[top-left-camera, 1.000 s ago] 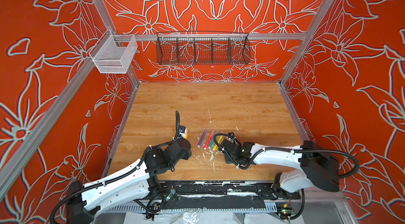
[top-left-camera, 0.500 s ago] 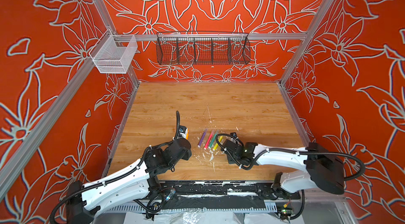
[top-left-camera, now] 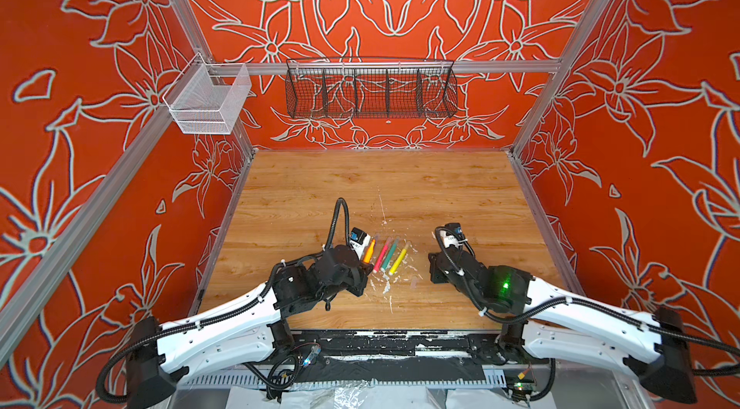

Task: Insert the pens into the pen caps
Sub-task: 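Lift the cap and carry it above the orange marker with the right gripper, then align the held cap over the orange marker tip with the right gripper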

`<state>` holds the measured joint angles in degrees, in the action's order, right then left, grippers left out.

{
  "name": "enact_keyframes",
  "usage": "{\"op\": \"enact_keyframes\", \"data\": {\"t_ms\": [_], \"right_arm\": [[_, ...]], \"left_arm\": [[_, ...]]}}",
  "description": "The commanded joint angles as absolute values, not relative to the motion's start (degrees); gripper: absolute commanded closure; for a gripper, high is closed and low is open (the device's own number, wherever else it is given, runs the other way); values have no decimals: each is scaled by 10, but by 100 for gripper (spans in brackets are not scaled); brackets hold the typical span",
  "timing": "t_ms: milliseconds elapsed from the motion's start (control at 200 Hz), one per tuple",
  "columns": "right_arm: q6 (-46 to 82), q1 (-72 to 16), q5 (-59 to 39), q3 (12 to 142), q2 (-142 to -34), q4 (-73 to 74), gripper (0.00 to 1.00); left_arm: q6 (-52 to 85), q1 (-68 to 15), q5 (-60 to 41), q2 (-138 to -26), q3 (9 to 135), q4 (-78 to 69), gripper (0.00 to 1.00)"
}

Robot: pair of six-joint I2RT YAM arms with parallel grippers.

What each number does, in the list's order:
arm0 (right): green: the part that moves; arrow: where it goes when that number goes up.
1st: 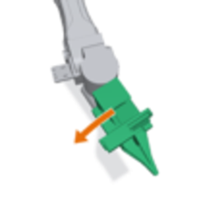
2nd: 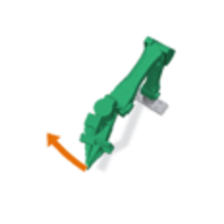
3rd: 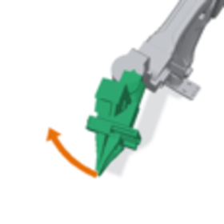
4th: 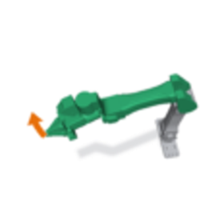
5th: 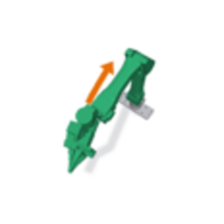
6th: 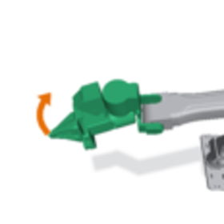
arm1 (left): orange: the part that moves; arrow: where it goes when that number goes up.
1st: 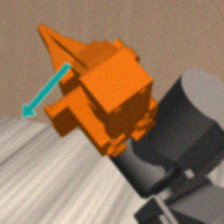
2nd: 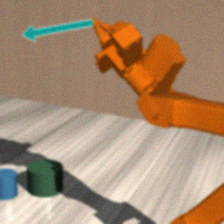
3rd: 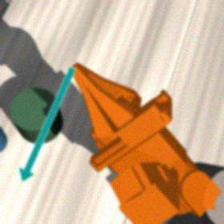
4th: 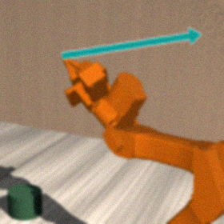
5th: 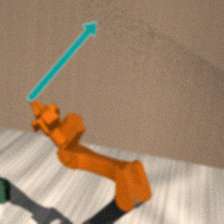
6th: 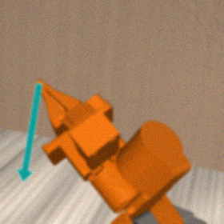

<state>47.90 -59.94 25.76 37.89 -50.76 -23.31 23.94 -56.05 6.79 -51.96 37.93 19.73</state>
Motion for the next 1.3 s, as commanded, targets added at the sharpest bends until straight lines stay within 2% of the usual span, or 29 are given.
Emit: {"op": "enact_keyframes", "data": {"t_ms": [0,255,650,931,1296], "right_arm": [[453,-597,279,365,-483,-123,92],[447,-598,265,373,-476,-23,93],[504,-598,211,321,-477,121,93],[555,-599,197,274,-520,244,93],[561,-599,189,296,-554,257,93]], "left_arm": [[231,-573,11,-547,396,124,100],[234,-591,18,-613,416,104,100],[237,-591,16,-600,410,85,100],[244,-591,9,-604,408,69,100],[245,-592,10,-606,401,66,100]]}}
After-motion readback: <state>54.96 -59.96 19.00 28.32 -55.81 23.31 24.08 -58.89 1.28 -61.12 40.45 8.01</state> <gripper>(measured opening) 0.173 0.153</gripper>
